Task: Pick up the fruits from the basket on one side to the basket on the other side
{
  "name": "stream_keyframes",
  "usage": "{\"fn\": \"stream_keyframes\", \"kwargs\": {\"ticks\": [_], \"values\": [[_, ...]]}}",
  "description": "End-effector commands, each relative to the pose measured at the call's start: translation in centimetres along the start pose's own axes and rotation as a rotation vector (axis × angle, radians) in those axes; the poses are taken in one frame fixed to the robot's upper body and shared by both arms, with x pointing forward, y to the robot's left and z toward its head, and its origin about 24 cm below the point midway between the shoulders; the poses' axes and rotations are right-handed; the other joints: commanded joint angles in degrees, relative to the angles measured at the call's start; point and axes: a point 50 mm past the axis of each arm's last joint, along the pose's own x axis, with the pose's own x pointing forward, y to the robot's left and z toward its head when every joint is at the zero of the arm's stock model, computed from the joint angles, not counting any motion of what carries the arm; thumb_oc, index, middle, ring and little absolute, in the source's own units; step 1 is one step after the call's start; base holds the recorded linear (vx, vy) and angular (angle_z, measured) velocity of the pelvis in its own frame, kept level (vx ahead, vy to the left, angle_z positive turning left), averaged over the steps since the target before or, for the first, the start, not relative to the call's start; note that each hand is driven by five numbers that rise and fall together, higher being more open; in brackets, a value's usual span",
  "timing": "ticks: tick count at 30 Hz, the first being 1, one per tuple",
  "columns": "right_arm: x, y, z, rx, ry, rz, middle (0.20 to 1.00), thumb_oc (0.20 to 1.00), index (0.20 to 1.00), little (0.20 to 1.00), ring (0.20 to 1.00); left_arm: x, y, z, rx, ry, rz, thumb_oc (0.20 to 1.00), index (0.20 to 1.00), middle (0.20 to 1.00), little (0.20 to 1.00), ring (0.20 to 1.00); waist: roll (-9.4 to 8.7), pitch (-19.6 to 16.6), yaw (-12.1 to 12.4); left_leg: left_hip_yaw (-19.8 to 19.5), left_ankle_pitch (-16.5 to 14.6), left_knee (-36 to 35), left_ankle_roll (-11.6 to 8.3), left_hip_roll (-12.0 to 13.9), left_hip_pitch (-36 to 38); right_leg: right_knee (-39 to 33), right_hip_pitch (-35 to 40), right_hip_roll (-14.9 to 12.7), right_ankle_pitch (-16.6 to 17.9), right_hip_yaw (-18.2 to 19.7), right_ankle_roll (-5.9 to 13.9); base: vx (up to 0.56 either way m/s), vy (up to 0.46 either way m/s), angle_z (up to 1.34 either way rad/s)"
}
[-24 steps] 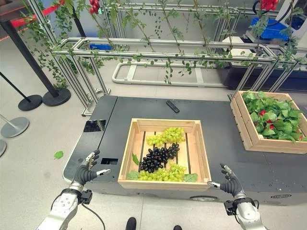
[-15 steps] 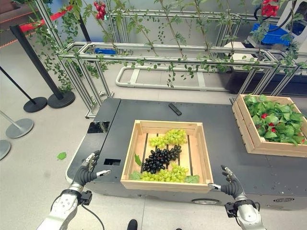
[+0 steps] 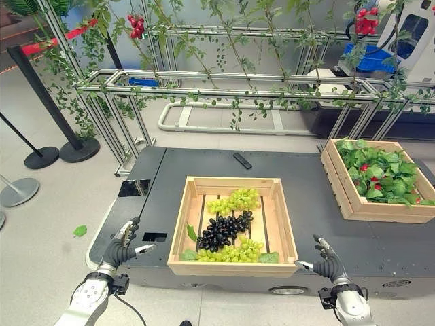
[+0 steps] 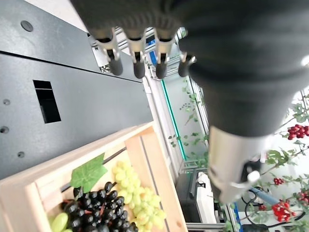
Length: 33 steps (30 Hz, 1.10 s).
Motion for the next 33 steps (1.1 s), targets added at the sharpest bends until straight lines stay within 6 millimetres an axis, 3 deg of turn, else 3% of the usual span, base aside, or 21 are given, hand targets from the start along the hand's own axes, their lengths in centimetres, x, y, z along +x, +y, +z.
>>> {"fn": "stream_keyframes", "kwargs": {"ticks": [1, 5, 8, 12, 16, 17, 18, 24, 26, 32, 33], "values": [[0.9, -2.5, 3.7, -0.049, -0.169, -0.061, 1.000, 1.000, 1.000, 1.000, 1.000, 0.8, 2.9, 2.0, 0.023, -0.096, 0.083, 1.000, 1.000, 1.000, 1.000, 1.000, -2.95, 0.0, -0.5, 0.7, -4.8, 0.9, 2.29, -2.1, 2.0, 3.2, -2.7, -2.3, -0.6, -0.8, 3.62, 0.00, 0.000, 0.00], [1.5, -4.1, 5.8, -0.154, -0.235, -0.061, 1.000, 1.000, 1.000, 1.000, 1.000, 1.0, 3.7, 2.8, 0.054, -0.126, 0.089, 1.000, 1.000, 1.000, 1.000, 1.000, -3.44, 1.2, -0.1, 0.3, -4.4, 1.0, 2.04, -2.0, 1.0, 3.7, -3.8, -2.2, -0.6, -1.2, 3.64, -0.05, -0.025, 0.00], [2.5, -6.5, 9.8, -0.309, -0.338, -0.053, 1.000, 1.000, 1.000, 1.000, 1.000, 1.5, 5.2, 4.3, 0.081, -0.180, 0.118, 1.000, 1.000, 1.000, 1.000, 1.000, -4.08, 4.3, 0.6, -0.4, -4.0, 2.6, 1.89, -1.8, -1.7, 6.4, -6.8, -1.9, -0.7, -1.3, 3.35, -0.12, -0.038, -0.02], [3.2, -7.4, 15.5, -0.476, -0.488, -0.007, 1.000, 1.000, 1.000, 1.000, 1.000, 2.1, 6.1, 5.7, 0.089, -0.230, 0.138, 1.000, 1.000, 1.000, 1.000, 1.000, -4.71, 8.2, 1.6, -1.3, -3.6, 5.0, 1.86, -2.0, -5.8, 9.9, -11.6, -1.5, -0.7, -1.5, 3.02, -0.15, -0.031, 0.00], [3.6, -8.3, 19.1, -0.625, -0.541, 0.014, 1.000, 1.000, 1.000, 1.000, 1.000, 2.3, 6.2, 6.1, 0.116, -0.243, 0.122, 1.000, 1.000, 1.000, 1.000, 1.000, -5.43, 10.2, 2.5, -1.5, -3.2, 6.5, 1.77, -2.2, -8.5, 10.7, -14.0, -1.4, -0.2, -1.8, 2.99, -0.06, -0.014, 0.04], [3.6, -8.3, 19.2, -0.626, -0.542, 0.014, 1.000, 1.000, 1.000, 1.000, 1.000, 2.3, 6.2, 6.1, 0.114, -0.244, 0.123, 1.000, 1.000, 1.000, 1.000, 1.000, -5.39, 10.2, 2.4, -1.5, -3.2, 6.6, 1.77, -2.2, -8.6, 10.8, -14.1, -1.4, -0.2, -1.8, 2.99, -0.10, 0.004, 0.01], [3.4, -9.1, 21.2, -0.705, -0.576, -0.014, 1.000, 1.000, 1.000, 1.000, 1.000, 2.4, 6.5, 6.5, 0.124, -0.255, 0.130, 1.000, 1.000, 1.000, 1.000, 1.000, -5.52, 12.2, 2.8, -1.7, -3.0, 7.7, 1.70, -2.3, -10.3, 11.7, -15.8, -1.2, -0.2, -1.7, 2.92, -0.08, 0.004, -0.02], [3.5, -8.9, 24.4, -0.815, -0.633, -0.019, 1.000, 1.000, 1.000, 1.000, 1.000, 3.4, 7.3, 8.7, 0.127, -0.321, 0.157, 1.000, 1.000, 1.000, 1.000, 1.000, -5.40, 15.9, 3.2, -2.0, -2.7, 10.5, 1.35, -2.3, -14.8, 14.1, -19.8, -1.1, -0.2, -2.0, 2.81, -0.09, -0.010, 0.06], [3.2, -8.6, 26.4, -0.936, -0.685, -0.041, 1.000, 1.000, 1.000, 1.000, 1.000, 3.7, 7.8, 10.8, 0.160, -0.397, 0.173, 1.000, 1.000, 1.000, 1.000, 1.000, -5.50, 17.4, 3.6, -2.2, -2.5, 10.9, 1.36, -2.3, -16.2, 15.3, -21.6, -0.9, -0.4, -2.0, 2.83, -0.05, -0.009, 0.01], [2.2, -8.1, 29.4, -1.100, -0.761, -0.076, 1.000, 1.000, 1.000, 1.000, 1.000, 3.7, 7.8, 12.9, 0.167, -0.483, 0.190, 1.000, 1.000, 1.000, 1.000, 1.000, -5.38, 19.7, 3.6, -2.6, -2.0, 11.3, 1.29, -2.5, -18.6, 17.0, -24.3, -1.2, -0.8, -2.4, 2.58, -0.05, -0.008, 0.03], [2.3, -8.5, 30.4, -1.154, -0.764, -0.145, 1.000, 1.000, 1.000, 1.000, 1.000, 3.9, 7.7, 13.7, 0.139, -0.509, 0.194, 1.000, 1.000, 1.000, 1.000, 1.000, -5.26, 21.1, 3.9, -2.7, -1.6, 11.6, 1.21, -2.8, -20.2, 17.5, -26.0, -1.3, -0.7, -2.5, 2.55, -0.06, 0.001, 0.02]]}}
